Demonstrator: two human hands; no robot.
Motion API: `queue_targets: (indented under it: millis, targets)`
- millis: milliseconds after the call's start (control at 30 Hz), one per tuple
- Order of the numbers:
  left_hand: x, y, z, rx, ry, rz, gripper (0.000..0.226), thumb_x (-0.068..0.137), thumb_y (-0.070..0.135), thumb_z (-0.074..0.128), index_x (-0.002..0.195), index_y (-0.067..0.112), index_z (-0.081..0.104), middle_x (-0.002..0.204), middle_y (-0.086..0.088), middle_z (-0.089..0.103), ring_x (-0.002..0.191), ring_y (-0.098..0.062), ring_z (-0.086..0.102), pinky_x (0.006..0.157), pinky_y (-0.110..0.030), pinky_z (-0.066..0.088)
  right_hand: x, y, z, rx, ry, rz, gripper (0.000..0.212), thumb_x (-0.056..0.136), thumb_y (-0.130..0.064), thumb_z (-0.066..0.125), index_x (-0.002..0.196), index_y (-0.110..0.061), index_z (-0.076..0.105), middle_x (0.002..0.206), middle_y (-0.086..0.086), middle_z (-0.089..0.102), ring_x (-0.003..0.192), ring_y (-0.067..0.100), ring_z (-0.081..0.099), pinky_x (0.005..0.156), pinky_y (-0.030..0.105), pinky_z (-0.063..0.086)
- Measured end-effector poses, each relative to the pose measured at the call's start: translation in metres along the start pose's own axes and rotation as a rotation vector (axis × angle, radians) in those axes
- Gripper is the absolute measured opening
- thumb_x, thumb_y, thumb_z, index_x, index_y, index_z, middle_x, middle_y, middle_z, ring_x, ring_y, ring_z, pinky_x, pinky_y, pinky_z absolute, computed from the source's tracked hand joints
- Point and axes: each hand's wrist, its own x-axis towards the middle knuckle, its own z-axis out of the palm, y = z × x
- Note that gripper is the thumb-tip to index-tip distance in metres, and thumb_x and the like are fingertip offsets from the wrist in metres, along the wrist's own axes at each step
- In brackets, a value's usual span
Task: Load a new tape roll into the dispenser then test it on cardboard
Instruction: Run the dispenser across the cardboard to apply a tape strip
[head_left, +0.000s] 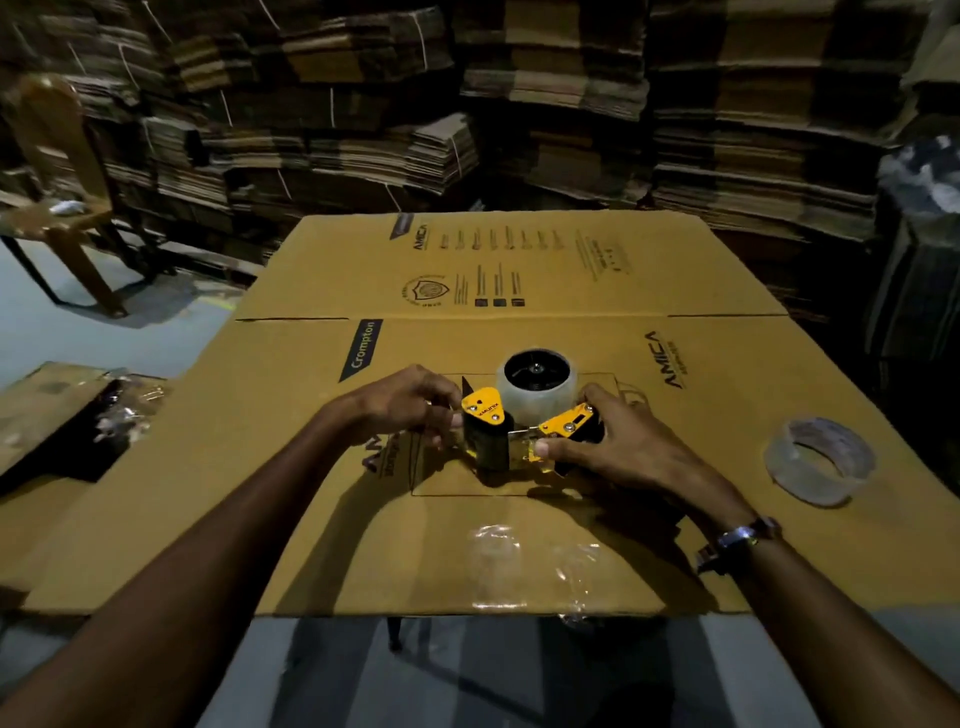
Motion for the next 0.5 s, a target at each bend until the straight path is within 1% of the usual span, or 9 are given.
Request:
queue_targets:
  millis: [67,133,167,233,267,333,400,433,500]
  targets:
    - [-0.004,0.009,-0.001,-0.135,-0.031,-0.043,0.013,0.097,0.000,0.057,0.100,-0.009,0.066,0.086,-0.014,0.068,0.074,-0.014,0.066,0.066,-0.024,0.055,-0.009,-0.006,-0.006,0.001,-0.007,0.024,0.069,0.072,-0.074,0.067,0.122,-0.031,0.046,0.112,-0.004,0.066,0.099,0.019,0.064,0.085,0.039,0.056]
    - [-0.007,0.018,-0.004,-0.214,-0.072,-0.085,0.012,0.097,-0.001,0.056,0.098,-0.002,0.068,0.087,-0.011,0.071,0.074,-0.013,0.068,0.067,-0.023,0.057,-0.021,-0.013,-0.013,-0.005,0.000,0.026,0.071,0.065,-0.080,0.062,0.114,-0.033,0.044,0.103,-0.005,0.066,0.092,0.017,0.065,0.078,0.036,0.056]
    - [-0.008,0.023,-0.005,-0.234,-0.093,-0.103,0.014,0.097,-0.002,0.056,0.098,0.001,0.070,0.088,-0.010,0.072,0.075,-0.013,0.069,0.067,-0.023,0.057,-0.027,-0.016,-0.017,-0.016,0.007,0.026,0.073,0.063,-0.082,0.061,0.114,-0.033,0.043,0.101,-0.005,0.066,0.090,0.018,0.065,0.076,0.036,0.057]
    - [-0.011,0.034,-0.007,-0.272,-0.109,-0.150,0.019,0.097,-0.005,0.055,0.098,0.003,0.072,0.092,-0.012,0.073,0.078,-0.012,0.071,0.071,-0.022,0.057,-0.040,-0.021,-0.024,-0.057,0.027,0.031,0.071,0.067,-0.078,0.065,0.117,-0.033,0.042,0.097,-0.003,0.067,0.085,0.018,0.066,0.073,0.035,0.057]
    - [-0.012,0.040,-0.007,-0.290,-0.102,-0.181,0.022,0.097,-0.007,0.054,0.096,0.003,0.073,0.094,-0.014,0.074,0.080,-0.013,0.071,0.074,-0.024,0.058,-0.047,-0.023,-0.027,-0.087,0.043,0.030,0.070,0.070,-0.078,0.066,0.118,-0.034,0.041,0.093,-0.002,0.068,0.081,0.018,0.066,0.070,0.035,0.057]
    - [-0.015,0.051,-0.007,-0.327,-0.082,-0.250,0.028,0.094,-0.012,0.052,0.091,0.002,0.076,0.100,-0.020,0.074,0.085,-0.016,0.071,0.083,-0.031,0.057,-0.058,-0.028,-0.032,-0.150,0.083,0.015,0.070,0.070,-0.080,0.064,0.118,-0.037,0.039,0.083,-0.004,0.067,0.072,0.016,0.065,0.066,0.035,0.057]
    - [-0.018,0.062,-0.005,-0.340,-0.069,-0.304,0.031,0.093,-0.013,0.049,0.087,0.000,0.076,0.097,-0.018,0.075,0.088,-0.019,0.069,0.089,-0.037,0.054,-0.068,-0.031,-0.035,-0.209,0.113,0.000,0.072,0.070,-0.080,0.065,0.120,-0.037,0.038,0.074,-0.006,0.061,0.064,0.012,0.059,0.059,0.030,0.052]
    - [-0.020,0.066,-0.003,-0.341,-0.065,-0.324,0.031,0.093,-0.013,0.048,0.087,0.000,0.075,0.093,-0.013,0.076,0.088,-0.019,0.068,0.088,-0.038,0.054,-0.072,-0.032,-0.037,-0.224,0.118,0.000,0.073,0.070,-0.080,0.066,0.122,-0.036,0.038,0.073,-0.007,0.060,0.062,0.011,0.057,0.056,0.028,0.048]
    - [-0.027,0.071,0.004,-0.342,-0.037,-0.356,0.030,0.095,-0.009,0.048,0.092,0.004,0.075,0.091,-0.006,0.074,0.087,-0.019,0.065,0.081,-0.034,0.054,-0.077,-0.033,-0.038,-0.237,0.122,0.012,0.074,0.070,-0.080,0.065,0.122,-0.036,0.038,0.078,-0.007,0.062,0.063,0.013,0.057,0.053,0.026,0.042]
